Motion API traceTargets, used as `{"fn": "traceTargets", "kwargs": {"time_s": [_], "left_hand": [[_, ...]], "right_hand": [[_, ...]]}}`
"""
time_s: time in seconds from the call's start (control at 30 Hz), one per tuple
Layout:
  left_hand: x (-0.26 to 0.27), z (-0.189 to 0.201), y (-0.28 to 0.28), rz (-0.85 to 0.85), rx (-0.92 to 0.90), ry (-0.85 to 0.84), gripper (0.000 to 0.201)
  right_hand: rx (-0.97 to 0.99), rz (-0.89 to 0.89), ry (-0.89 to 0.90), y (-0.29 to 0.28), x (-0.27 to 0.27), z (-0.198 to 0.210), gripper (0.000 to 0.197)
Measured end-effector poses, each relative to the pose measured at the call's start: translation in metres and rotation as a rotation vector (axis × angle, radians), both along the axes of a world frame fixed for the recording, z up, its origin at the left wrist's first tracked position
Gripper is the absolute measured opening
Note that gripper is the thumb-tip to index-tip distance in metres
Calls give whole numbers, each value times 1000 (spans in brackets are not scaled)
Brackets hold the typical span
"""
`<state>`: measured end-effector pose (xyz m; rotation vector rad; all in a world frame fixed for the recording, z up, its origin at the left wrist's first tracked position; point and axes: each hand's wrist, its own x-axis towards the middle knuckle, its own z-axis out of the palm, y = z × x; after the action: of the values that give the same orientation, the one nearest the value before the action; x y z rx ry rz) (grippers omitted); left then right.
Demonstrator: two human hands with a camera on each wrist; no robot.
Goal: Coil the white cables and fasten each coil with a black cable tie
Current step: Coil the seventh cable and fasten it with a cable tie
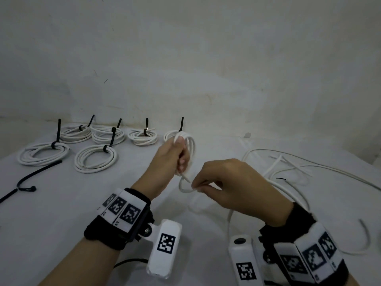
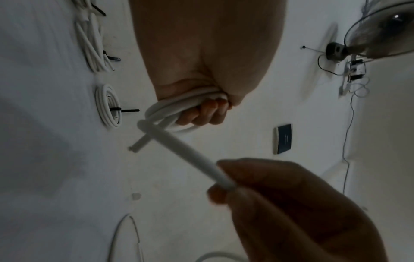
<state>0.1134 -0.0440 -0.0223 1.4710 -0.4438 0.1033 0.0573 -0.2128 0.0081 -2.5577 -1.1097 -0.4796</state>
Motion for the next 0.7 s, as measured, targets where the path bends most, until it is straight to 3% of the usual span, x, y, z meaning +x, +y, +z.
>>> {"fn": "traceTargets", "kwargs": {"time_s": [0.13,0.47,0.63,0.7], "left_hand": [[-13,1,-8,-54,199,-3,37],[-20,6,-10,-385,166,131,42],[-14,7,-2,-264,141,51,19],[-11,9,-1,-181,64,52,28]], "right_hand": [[140,2,-75,-4,5,0,4],[335,-70,-88,-10,16,-8,17],[396,-87,88,-29,23,-3,12],[374,-125,98,-39,26,-3,9]]}}
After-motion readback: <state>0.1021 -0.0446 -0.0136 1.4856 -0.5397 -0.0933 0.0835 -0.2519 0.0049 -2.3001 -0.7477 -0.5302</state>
